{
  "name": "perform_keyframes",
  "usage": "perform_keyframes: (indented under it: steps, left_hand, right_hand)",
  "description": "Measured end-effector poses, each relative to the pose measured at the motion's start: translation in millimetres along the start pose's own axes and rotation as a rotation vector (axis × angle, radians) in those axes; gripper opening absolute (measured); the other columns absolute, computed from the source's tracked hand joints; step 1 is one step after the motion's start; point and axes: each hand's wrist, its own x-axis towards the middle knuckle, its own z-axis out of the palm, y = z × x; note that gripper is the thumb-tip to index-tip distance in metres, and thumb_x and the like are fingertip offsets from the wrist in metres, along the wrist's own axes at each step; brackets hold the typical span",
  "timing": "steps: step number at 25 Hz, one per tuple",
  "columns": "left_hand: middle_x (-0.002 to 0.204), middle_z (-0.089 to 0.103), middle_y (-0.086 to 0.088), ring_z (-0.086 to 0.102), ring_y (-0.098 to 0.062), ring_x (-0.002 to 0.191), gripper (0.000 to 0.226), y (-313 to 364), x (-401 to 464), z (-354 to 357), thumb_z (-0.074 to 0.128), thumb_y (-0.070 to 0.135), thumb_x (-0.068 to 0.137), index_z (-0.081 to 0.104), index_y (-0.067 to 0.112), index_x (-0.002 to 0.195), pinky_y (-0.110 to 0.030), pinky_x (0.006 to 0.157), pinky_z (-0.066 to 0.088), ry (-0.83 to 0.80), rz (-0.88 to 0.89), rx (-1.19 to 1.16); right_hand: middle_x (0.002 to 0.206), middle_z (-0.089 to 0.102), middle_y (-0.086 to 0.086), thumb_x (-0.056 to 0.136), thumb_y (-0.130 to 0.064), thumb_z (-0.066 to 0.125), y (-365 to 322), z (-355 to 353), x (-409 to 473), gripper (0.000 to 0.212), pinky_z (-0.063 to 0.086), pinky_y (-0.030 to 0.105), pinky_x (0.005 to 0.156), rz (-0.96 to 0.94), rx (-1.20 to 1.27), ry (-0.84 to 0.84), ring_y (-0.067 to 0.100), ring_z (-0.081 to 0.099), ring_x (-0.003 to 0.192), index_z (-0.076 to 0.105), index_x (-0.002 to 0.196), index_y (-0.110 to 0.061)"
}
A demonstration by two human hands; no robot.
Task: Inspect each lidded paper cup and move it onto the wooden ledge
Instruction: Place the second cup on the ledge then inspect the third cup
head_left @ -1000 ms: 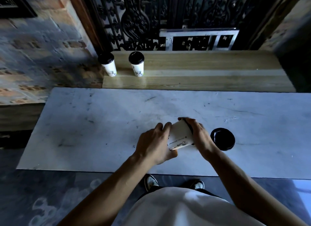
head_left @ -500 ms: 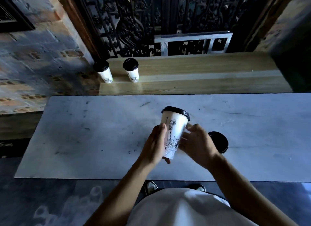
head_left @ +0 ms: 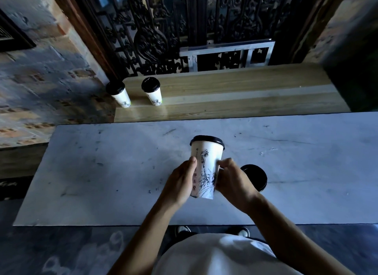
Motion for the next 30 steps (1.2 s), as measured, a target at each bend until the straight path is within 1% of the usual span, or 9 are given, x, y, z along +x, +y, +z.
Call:
perform_keyframes:
  steps: [5,7,10,17,19,21,24,27,30]
  left_hand:
    - [0.088,0.072,0.006,0.068,0.000,0.075,0.022,5.0,-3.7,3.0,0.062,0.043,0.096,0.064,0.024,0.106,-0.017,0.064,0.053,0.320,0.102,-0.043]
    - [0.084,0.075,0.000,0.072,-0.013,0.075,0.011,5.7,-3.9,5.4,0.071,0.026,0.092,0.067,0.024,0.102,-0.026,0.066,0.058,0.377,0.165,-0.157]
    - [0.084,0.077,0.001,0.074,-0.016,0.074,0.016,8.8,-9.5,10.2,0.073,0.009,0.090,0.072,0.024,0.096,-0.020,0.064,0.056,0.395,0.234,-0.250]
    - [0.102,0.076,0.004,0.074,-0.012,0.083,0.030,2.2,-22.9,12.5,0.084,0.024,0.081,0.074,0.023,0.110,-0.025,0.074,0.059,0.349,0.273,-0.217]
    - [0.105,0.074,0.003,0.074,-0.009,0.081,0.022,4.2,-24.9,9.3,0.083,0.018,0.083,0.077,0.022,0.104,-0.020,0.071,0.056,0.382,0.325,-0.154]
    - [0.103,0.073,0.003,0.073,-0.009,0.085,0.015,6.3,-23.7,6.0,0.080,0.013,0.085,0.079,0.018,0.098,-0.015,0.072,0.053,0.407,0.377,-0.113]
    - [0.100,0.073,0.000,0.073,-0.014,0.090,0.011,7.6,-21.4,3.5,0.078,0.008,0.086,0.080,0.015,0.095,-0.016,0.074,0.053,0.411,0.407,-0.104]
    - [0.100,0.073,0.000,0.073,-0.013,0.090,0.012,7.6,-19.7,2.5,0.076,0.007,0.088,0.080,0.014,0.096,-0.016,0.075,0.053,0.421,0.407,-0.115]
    - [0.102,0.075,0.002,0.072,-0.008,0.092,0.013,6.9,-18.3,1.5,0.074,0.010,0.089,0.079,0.015,0.100,-0.014,0.077,0.053,0.446,0.373,-0.148]
  right_hand:
    - [0.125,0.069,0.033,0.099,-0.026,0.052,-5.4,-11.0,-3.0,0.047,0.048,0.059,0.109,-0.041,-0.050,0.140,0.047,0.066,0.119,0.060,0.131,0.007]
    - [0.121,0.071,0.032,0.102,-0.026,0.051,-6.5,-12.2,-4.6,0.042,0.048,0.063,0.108,-0.020,-0.082,0.145,0.048,0.067,0.117,0.062,0.130,0.003]
    - [0.121,0.072,0.029,0.101,-0.030,0.054,-8.9,-10.7,-11.8,0.042,0.047,0.064,0.108,-0.006,-0.068,0.081,0.045,0.068,0.117,0.064,0.129,0.001]
    - [0.124,0.072,0.028,0.101,-0.030,0.056,-7.3,-9.7,-12.9,0.041,0.051,0.063,0.104,-0.040,-0.055,0.053,0.044,0.070,0.116,0.065,0.129,-0.001]
    - [0.114,0.075,0.024,0.102,-0.027,0.055,-5.6,-7.5,-12.0,0.033,0.058,0.052,0.092,-0.048,-0.063,0.068,0.039,0.074,0.101,0.068,0.121,-0.003]
    - [0.100,0.071,0.025,0.097,-0.024,0.055,-5.7,-4.5,-10.5,0.031,0.054,0.042,0.080,-0.042,-0.038,0.118,0.035,0.071,0.084,0.069,0.109,0.001]
    - [0.112,0.063,0.044,0.084,-0.022,0.051,-6.5,-5.4,-5.9,0.053,0.042,0.053,0.088,-0.060,-0.005,0.131,0.044,0.060,0.097,0.059,0.121,0.015]
    - [0.120,0.069,0.035,0.099,-0.010,0.038,-5.3,-9.3,-3.6,0.040,0.045,0.057,0.092,-0.090,-0.031,0.121,0.044,0.066,0.101,0.066,0.125,0.002]
    - [0.116,0.073,0.026,0.102,-0.009,0.042,-9.5,-9.9,-5.5,0.035,0.052,0.052,0.091,-0.120,-0.036,0.068,0.036,0.072,0.093,0.066,0.127,-0.004]
